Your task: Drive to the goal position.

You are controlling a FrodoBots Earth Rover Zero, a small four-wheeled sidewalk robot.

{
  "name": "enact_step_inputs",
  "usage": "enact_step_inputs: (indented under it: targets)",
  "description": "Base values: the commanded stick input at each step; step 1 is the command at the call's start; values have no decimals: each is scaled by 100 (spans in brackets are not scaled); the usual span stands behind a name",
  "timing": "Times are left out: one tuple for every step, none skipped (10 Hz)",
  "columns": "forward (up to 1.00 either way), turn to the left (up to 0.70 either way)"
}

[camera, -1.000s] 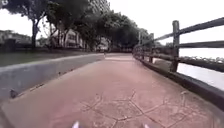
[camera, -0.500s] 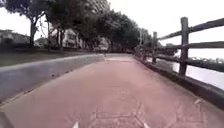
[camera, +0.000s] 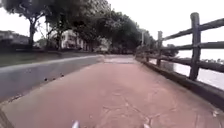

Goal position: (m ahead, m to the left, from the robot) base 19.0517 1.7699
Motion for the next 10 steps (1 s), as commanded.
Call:
enact_step_inputs:
  targets:
    - [70, 0]
    - [70, 0]
    - [70, 0]
    - [70, 0]
    - [70, 0]
    - [70, 0]
    - [70, 0]
    - [70, 0]
    - [70, -3]
    - [70, -15]
